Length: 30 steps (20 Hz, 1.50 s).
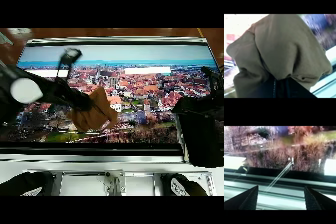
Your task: Fold the shirts.
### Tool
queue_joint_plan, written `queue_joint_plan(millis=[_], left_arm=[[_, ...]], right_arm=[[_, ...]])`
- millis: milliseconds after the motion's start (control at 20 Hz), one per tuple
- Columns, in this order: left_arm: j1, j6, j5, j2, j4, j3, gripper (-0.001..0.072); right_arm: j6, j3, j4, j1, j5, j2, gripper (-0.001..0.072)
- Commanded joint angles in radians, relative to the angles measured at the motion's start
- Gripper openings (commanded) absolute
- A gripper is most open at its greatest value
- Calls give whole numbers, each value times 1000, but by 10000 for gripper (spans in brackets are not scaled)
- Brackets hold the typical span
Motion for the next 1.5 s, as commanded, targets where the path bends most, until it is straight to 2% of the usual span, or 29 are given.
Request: queue_joint_plan(millis=[0, 50, 150, 300, 350, 400, 450, 500, 550, 700, 850, 900, 1000, 1050, 1100, 1200, 1350, 1450], left_arm=[[-165, -164, 230, -5, -1, -191, 44], [-195, -212, 290, -13, -1, -232, 45], [-242, -246, 346, -51, -1, -294, 45], [-259, -231, 336, -143, 3, -320, 46], [-256, -230, 336, -166, -7, -319, 80], [-248, -212, 335, -177, -6, -314, 334], [-230, -180, 314, -174, -4, -302, 667], [-198, -177, 252, -170, -3, -275, 720], [-162, -176, 172, -167, -3, -240, 720], [-15, -64, -45, -126, -4, -156, 720], [126, 50, -122, -1, -3, -256, 702], [174, 48, -124, 47, -8, -330, 702], [261, 19, -32, 154, -85, -539, 693], [296, 17, 52, 193, -165, -651, 645], [328, 18, 130, 212, -267, -753, 645], [347, 63, 262, 205, -449, -889, 646], [330, 127, 441, 159, -635, -956, 647], [309, 186, 514, 111, -766, -953, 646]], right_arm=[[19, -128, -6, 33, -8, 64, 686], [13, -195, -43, 60, -14, 81, 687], [12, -318, -133, 108, -32, 108, 687], [19, -438, -163, 145, -58, 112, 687], [32, -462, -151, 151, -66, 112, 687], [31, -475, -128, 158, -72, 112, 687], [31, -476, -114, 158, -78, 112, 687], [38, -476, -100, 158, -84, 112, 686], [43, -476, -87, 158, -89, 112, 687], [43, -476, -98, 158, -113, 112, 687], [42, -476, -116, 158, -111, 112, 687], [33, -476, -120, 158, -108, 112, 687], [16, -476, -118, 158, -129, 112, 687], [16, -476, -113, 158, -158, 112, 687], [16, -476, -96, 158, -191, 112, 686], [17, -476, -33, 158, -254, 112, 687], [33, -476, 62, 158, -332, 111, 687], [54, -476, 80, 158, -346, 106, 687]])
